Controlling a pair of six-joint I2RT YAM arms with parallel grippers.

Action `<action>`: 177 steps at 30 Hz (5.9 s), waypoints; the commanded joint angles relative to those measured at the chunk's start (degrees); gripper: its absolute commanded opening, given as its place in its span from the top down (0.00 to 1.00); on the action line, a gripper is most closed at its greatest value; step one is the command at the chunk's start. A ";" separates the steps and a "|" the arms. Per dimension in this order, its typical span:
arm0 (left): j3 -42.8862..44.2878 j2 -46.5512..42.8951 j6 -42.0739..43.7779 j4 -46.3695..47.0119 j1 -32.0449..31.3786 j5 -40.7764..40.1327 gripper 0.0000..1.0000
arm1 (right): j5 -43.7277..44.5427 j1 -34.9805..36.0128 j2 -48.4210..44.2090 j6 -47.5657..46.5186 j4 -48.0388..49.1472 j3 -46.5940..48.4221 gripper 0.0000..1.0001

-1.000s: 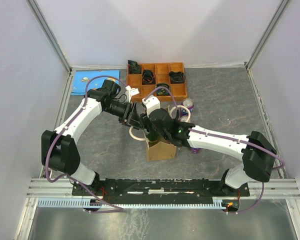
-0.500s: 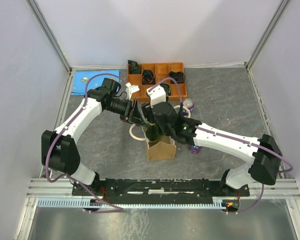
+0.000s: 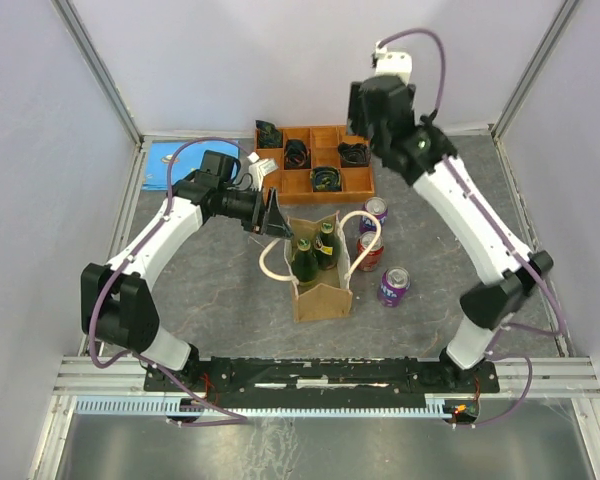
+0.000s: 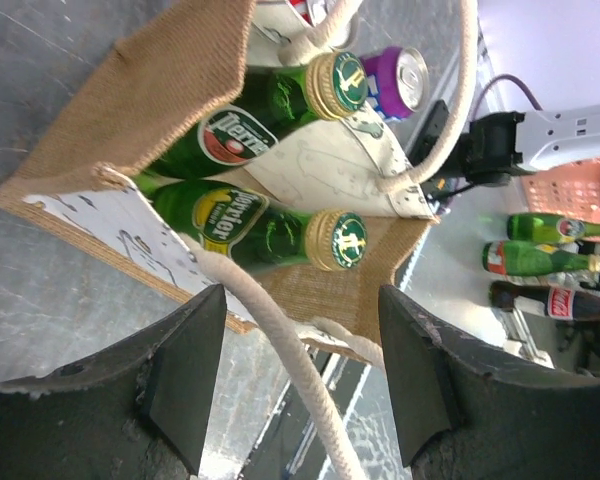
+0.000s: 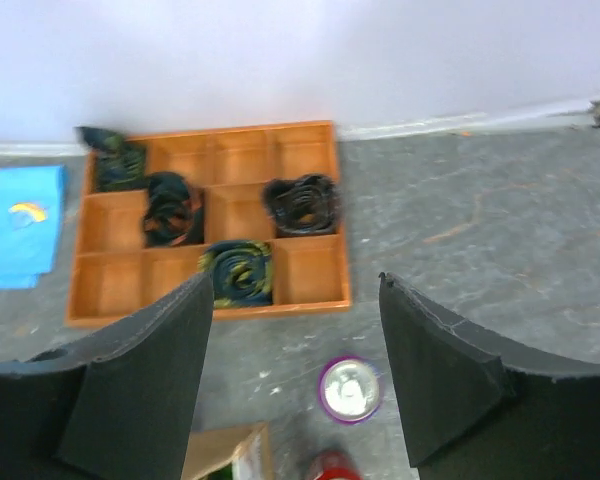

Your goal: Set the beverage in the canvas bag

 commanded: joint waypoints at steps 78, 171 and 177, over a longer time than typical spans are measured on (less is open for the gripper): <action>-4.43 -5.31 0.70 3.25 0.06 -7.72 0.32 | -27.79 -16.19 11.37 8.87 -42.69 27.10 1.00; -3.63 -4.43 5.35 -3.01 0.02 -9.09 0.32 | -7.48 19.96 -3.82 17.88 1.61 -43.35 0.91; -3.63 -4.69 5.48 -3.24 0.03 -8.93 0.32 | -7.30 20.03 -5.26 18.43 -0.37 -41.70 0.58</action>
